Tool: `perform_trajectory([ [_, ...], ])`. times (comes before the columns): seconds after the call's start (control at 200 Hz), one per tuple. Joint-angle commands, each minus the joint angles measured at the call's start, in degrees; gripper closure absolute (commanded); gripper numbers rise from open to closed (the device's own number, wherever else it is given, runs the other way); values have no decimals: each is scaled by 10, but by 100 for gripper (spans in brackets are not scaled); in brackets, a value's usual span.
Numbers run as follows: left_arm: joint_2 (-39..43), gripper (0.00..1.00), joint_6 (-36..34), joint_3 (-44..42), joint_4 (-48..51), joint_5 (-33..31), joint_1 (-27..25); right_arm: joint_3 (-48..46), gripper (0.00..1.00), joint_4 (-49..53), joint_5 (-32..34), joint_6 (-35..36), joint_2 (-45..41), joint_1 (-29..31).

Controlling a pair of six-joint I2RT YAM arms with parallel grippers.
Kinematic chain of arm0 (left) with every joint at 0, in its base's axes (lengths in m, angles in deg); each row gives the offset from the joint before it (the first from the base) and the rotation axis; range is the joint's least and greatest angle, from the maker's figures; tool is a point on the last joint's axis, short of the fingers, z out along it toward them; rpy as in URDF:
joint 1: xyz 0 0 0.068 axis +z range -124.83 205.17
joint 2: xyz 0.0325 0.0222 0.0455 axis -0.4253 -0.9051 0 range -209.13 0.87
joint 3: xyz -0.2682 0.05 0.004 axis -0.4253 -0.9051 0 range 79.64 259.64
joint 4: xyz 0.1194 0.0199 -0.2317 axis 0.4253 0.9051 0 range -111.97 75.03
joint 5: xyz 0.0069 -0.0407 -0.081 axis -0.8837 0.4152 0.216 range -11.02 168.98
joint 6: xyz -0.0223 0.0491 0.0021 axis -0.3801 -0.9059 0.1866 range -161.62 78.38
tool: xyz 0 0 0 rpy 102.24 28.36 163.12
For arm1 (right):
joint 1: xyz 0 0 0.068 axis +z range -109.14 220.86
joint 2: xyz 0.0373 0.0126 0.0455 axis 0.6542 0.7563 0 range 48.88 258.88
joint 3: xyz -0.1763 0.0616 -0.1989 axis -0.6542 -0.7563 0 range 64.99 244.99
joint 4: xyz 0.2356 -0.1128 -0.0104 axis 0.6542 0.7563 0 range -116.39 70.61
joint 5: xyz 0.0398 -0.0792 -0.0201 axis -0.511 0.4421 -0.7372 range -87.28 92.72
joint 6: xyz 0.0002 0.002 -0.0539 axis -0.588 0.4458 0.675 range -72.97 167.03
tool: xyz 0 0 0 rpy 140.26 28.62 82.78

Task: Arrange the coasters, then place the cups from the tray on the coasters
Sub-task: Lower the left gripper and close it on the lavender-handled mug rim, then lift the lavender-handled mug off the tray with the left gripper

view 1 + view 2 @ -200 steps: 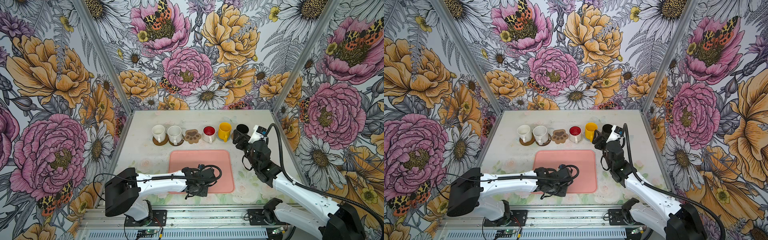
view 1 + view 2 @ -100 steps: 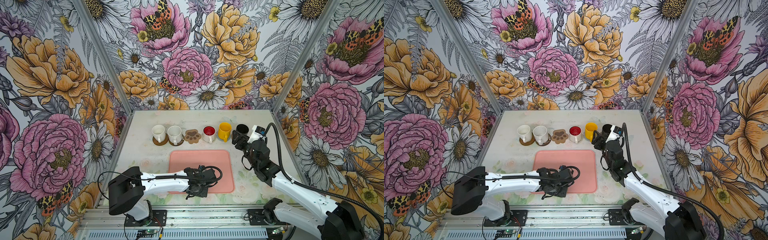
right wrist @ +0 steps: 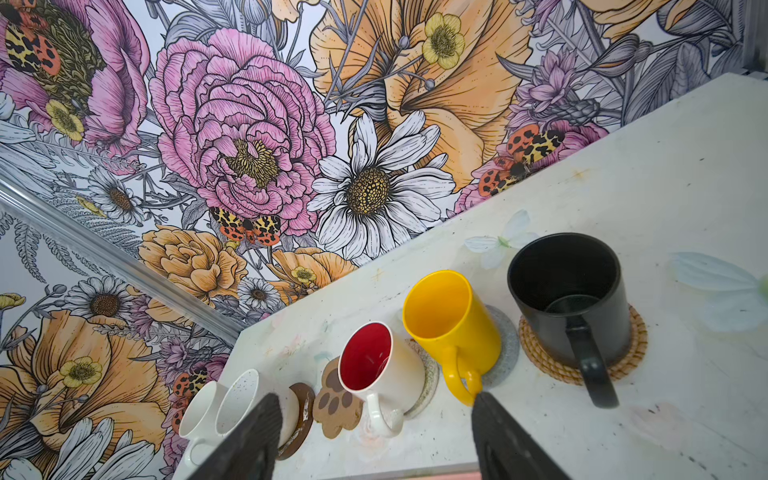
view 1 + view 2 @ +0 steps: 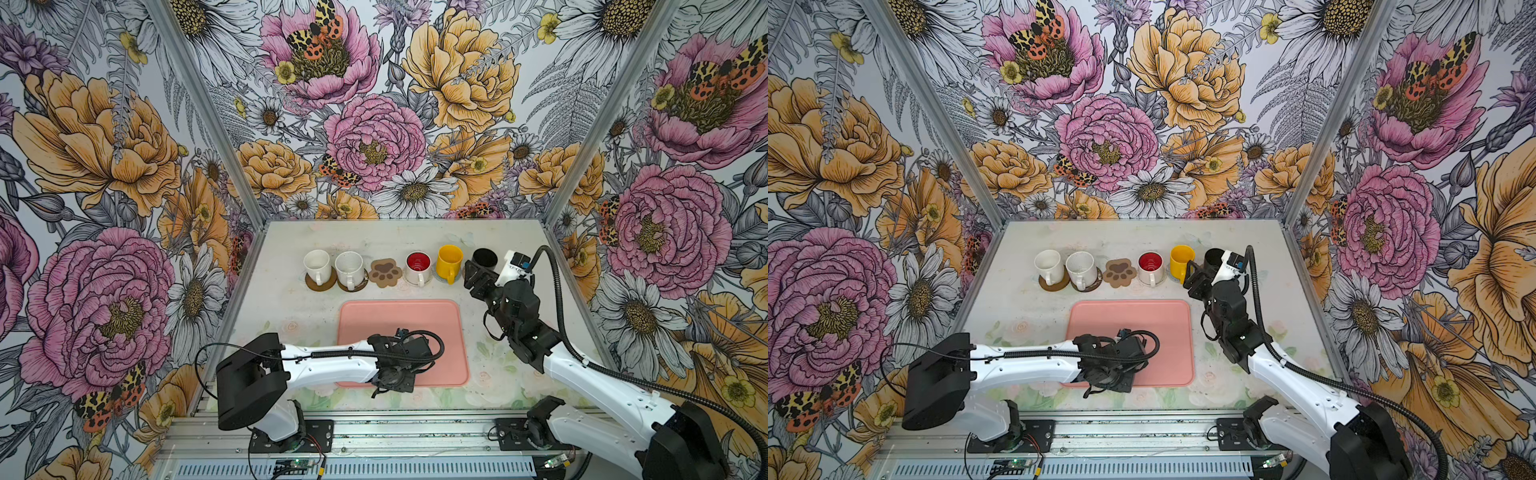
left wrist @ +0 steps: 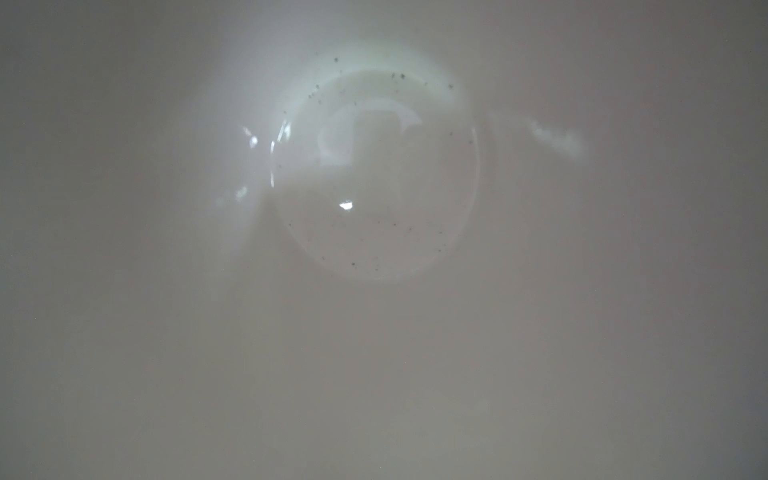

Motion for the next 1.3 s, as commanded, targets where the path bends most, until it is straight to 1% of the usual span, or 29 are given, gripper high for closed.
perform_trajectory([
  [0.0, -2, 100, -9, 8, -1, -16, 6, 6, 26, 3, -7, -2, 5, -6],
  [0.14, 16, 100, -15, 12, 4, -51, -1, 7, 26, 3, -7, -4, 6, -7],
  [0.31, 39, 100, -14, 10, 6, -58, -2, 8, 26, 3, -9, -4, 10, -8],
  [0.325, 41, 100, -14, 10, 6, -75, -3, 8, 26, 3, -9, -4, 10, -8],
  [0.41, 51, 100, -15, 9, 6, -85, -3, 9, 26, 4, -11, -5, 13, -8],
  [0.656, 59, 100, -16, 7, 5, -91, -5, 14, 26, 3, -21, -6, 22, -9],
  [0.886, 32, 100, -18, 8, 5, -81, -9, 17, 26, 4, -25, -7, 26, -10],
  [1.211, 12, 100, -9, 11, 5, -90, -13, 18, 26, 5, -29, -8, 27, -10],
  [1.296, 11, 94, -9, 12, 6, -92, -14, 19, 27, 6, -30, -8, 29, -10],
])
